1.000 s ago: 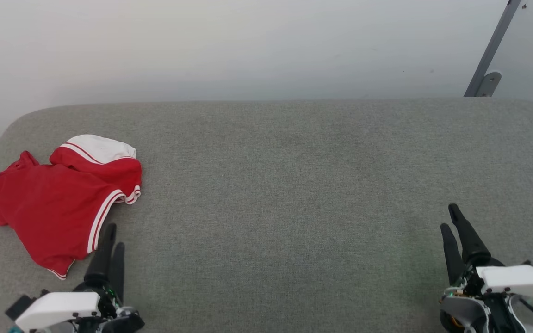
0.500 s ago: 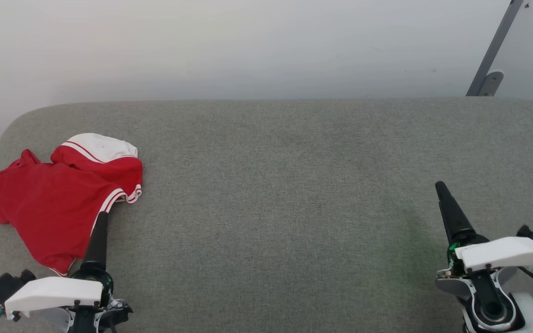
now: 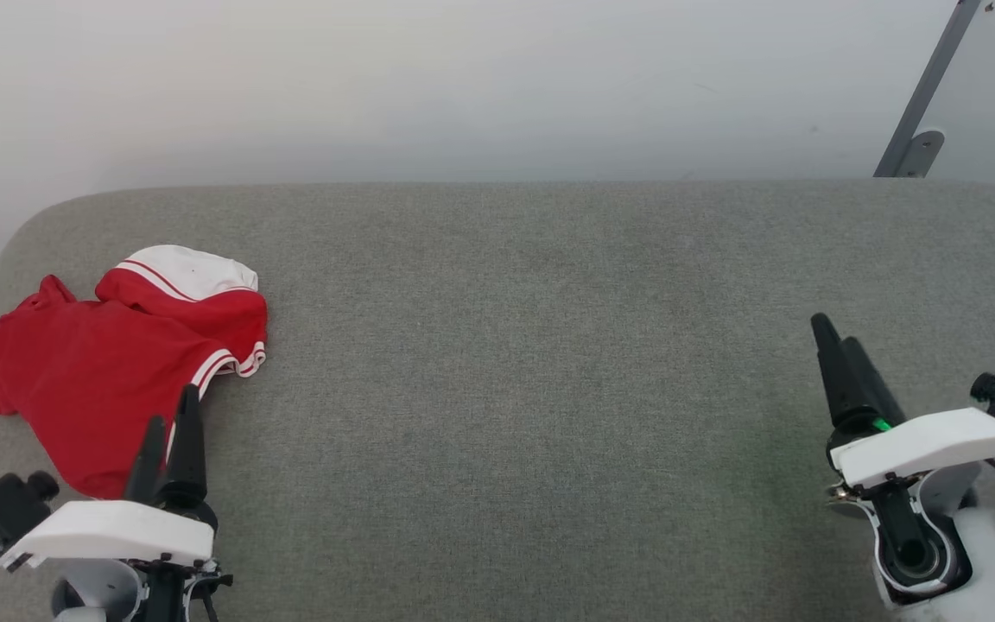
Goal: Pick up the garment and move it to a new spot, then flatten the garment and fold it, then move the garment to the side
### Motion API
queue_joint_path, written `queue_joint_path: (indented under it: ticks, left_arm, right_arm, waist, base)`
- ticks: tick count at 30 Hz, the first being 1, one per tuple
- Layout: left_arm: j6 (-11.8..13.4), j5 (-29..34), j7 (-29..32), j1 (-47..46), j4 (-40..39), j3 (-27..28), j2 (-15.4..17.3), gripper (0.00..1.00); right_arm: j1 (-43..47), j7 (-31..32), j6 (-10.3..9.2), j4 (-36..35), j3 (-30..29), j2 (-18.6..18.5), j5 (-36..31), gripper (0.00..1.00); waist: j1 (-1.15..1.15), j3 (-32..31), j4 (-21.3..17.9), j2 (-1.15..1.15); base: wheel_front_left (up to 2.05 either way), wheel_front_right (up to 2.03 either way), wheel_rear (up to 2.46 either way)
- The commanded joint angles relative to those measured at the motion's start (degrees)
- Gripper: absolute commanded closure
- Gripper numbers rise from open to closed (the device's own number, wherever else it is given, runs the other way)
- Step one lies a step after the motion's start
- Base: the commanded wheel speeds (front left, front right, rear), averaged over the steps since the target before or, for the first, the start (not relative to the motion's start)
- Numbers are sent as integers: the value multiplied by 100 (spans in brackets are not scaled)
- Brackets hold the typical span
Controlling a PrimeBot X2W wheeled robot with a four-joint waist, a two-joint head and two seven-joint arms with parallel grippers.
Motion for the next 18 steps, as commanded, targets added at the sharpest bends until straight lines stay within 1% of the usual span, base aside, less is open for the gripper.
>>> queue_joint_path:
  ticks: [1,6,9,10,18]
  left_arm:
    - [22,235,-49,-139,-99,-27,87,0]
    - [137,875,-148,-142,-122,-212,221,0]
    - [187,1118,-206,-147,-130,-285,268,0]
    - [200,1239,-242,-148,-100,-323,283,0]
    - [226,1747,-382,-161,-3,-422,390,0]
  right_arm:
    - [-180,-55,22,-34,-24,-50,-200,0]
    - [-213,-156,23,17,-152,-40,-1002,0]
    - [-243,-213,23,40,-192,-12,-1449,0]
    - [-256,-248,23,60,-210,18,-1698,0]
    - [-318,-391,24,197,-311,67,-2554,0]
  waist:
    - [0,1,1,0]
    - [0,16,1,0]
    - [0,23,-1,0]
    - [0,25,-1,0]
    - [0,9,2,0]
  base:
    - [0,0,0]
    - [0,0,0]
    - [0,0,0]
    - [0,0,0]
    - [0,0,0]
